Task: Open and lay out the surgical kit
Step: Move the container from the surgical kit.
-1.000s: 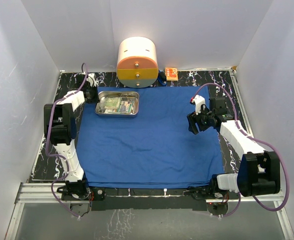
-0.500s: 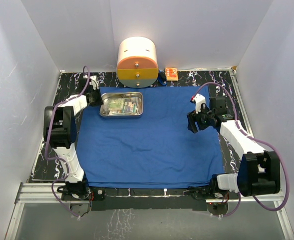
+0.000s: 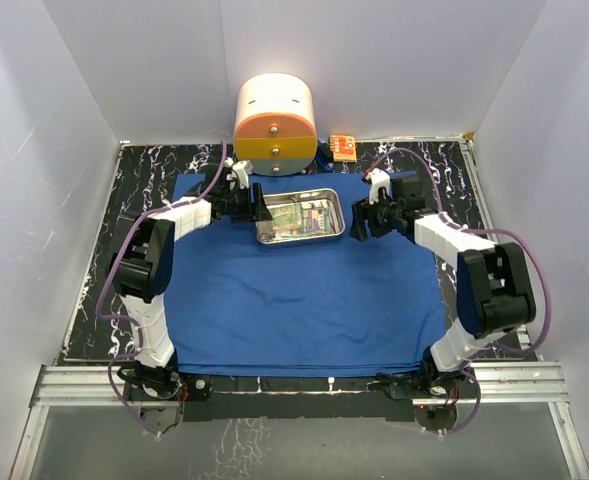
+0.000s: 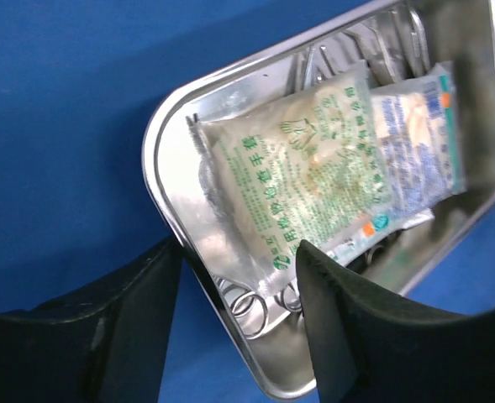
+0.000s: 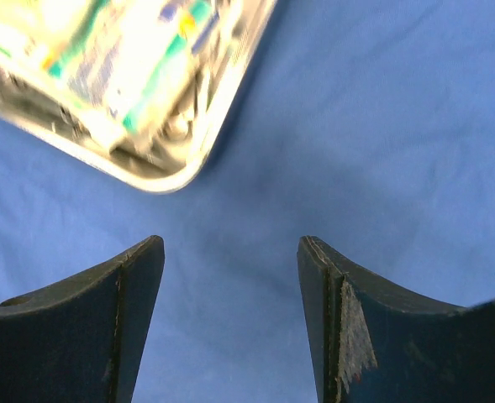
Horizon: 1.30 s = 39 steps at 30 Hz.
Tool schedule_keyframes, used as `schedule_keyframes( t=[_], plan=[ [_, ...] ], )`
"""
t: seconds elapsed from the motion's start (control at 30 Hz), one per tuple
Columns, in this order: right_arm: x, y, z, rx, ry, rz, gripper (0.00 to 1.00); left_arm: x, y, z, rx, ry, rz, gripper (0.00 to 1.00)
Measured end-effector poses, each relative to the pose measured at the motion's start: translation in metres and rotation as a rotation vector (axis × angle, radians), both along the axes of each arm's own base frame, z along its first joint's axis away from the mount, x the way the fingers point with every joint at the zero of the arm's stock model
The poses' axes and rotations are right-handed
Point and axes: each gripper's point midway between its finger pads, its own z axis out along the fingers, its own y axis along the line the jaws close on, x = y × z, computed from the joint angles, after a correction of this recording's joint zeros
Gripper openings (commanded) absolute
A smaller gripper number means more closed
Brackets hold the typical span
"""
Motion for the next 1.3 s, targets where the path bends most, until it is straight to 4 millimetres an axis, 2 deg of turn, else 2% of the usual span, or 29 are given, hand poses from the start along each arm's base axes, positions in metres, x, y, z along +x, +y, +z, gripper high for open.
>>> schedule_keyframes(
  t=[0.2, 0.4, 0.6, 0.8, 0.93, 1.07, 1.3],
  plan=[
    [0.041, 0.022, 0.001, 0.029, -0.033, -0.030, 0.59, -0.004, -0.025, -0.003, -0.123, 0.027, -0.106, 0.62],
    [0.072, 0.027, -0.003, 0.016, -0.047, -0.092, 0.43, 0.000, -0.033, -0.009, -0.169, 0.045, -0.161, 0.64],
    [0.085, 0.022, -0.027, -0.015, 0.002, -0.146, 0.27, 0.002, -0.038, -0.006, -0.166, 0.021, -0.222, 0.69],
    [0.095, 0.019, -0.035, -0.044, 0.016, -0.211, 0.13, 0.010, -0.043, 0.009, -0.154, -0.037, -0.290, 0.74],
    [0.100, 0.007, -0.035, -0.069, 0.011, -0.291, 0.07, 0.019, -0.044, 0.021, -0.133, -0.095, -0.331, 0.75],
    [0.104, -0.015, -0.034, -0.091, 0.006, -0.373, 0.05, 0.014, -0.036, 0.015, -0.076, -0.107, -0.366, 0.76],
    [0.108, -0.080, -0.034, -0.119, 0.012, -0.539, 0.05, -0.002, -0.017, 0.015, 0.039, -0.130, -0.407, 0.77]
  ],
)
